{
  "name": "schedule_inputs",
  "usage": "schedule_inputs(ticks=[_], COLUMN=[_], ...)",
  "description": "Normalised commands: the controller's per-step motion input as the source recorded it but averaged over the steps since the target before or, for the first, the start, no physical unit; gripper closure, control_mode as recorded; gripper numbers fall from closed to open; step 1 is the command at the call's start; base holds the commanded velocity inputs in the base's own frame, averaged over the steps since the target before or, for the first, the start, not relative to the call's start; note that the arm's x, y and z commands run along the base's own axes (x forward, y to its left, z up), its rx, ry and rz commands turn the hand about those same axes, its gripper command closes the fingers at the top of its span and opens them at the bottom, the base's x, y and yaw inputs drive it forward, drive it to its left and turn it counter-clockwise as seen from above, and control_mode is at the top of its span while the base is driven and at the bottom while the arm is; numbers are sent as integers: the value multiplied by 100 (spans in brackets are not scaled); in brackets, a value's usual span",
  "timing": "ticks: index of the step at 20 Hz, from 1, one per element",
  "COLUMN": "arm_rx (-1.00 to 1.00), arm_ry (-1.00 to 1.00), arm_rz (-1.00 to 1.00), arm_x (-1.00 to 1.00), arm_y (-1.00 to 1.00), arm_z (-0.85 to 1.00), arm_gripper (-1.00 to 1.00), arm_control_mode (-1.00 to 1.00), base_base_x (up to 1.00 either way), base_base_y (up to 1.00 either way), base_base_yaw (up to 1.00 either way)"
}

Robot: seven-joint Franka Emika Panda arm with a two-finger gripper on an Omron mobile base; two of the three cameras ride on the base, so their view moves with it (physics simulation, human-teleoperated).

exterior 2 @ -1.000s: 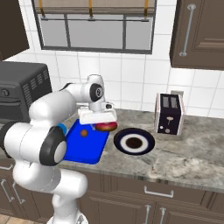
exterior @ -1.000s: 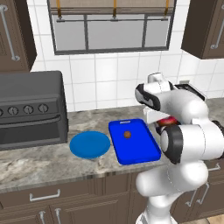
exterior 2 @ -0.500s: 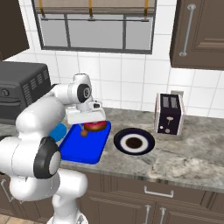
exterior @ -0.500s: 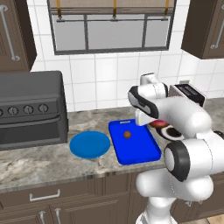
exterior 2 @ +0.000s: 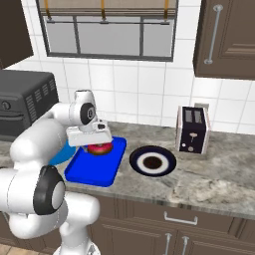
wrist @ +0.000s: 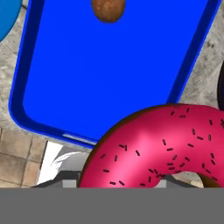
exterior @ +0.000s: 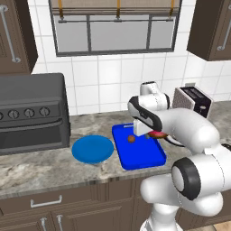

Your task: Move the dessert items from the plates to the tray.

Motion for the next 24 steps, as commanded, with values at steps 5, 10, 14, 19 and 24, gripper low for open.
schedule_inputs(ticks=[5, 10, 14, 19, 24], arm_rx=[5, 5, 0, 0, 0], arm_ry=[0, 0, -8, -6, 0], arm_rz=[0, 1, 6, 3, 0], arm_x=[-1, 15, 7, 0, 0], arm_y=[24, 7, 0, 7, 4], arm_z=[-5, -19, -21, -28, -32], arm_gripper=[100, 100, 100, 100, 100], arm_control_mode=[-100, -100, -100, -100, -100], base_base_x=[0, 0, 0, 0, 0], base_base_y=[0, 0, 0, 0, 0], base_base_yaw=[0, 0, 0, 0, 0])
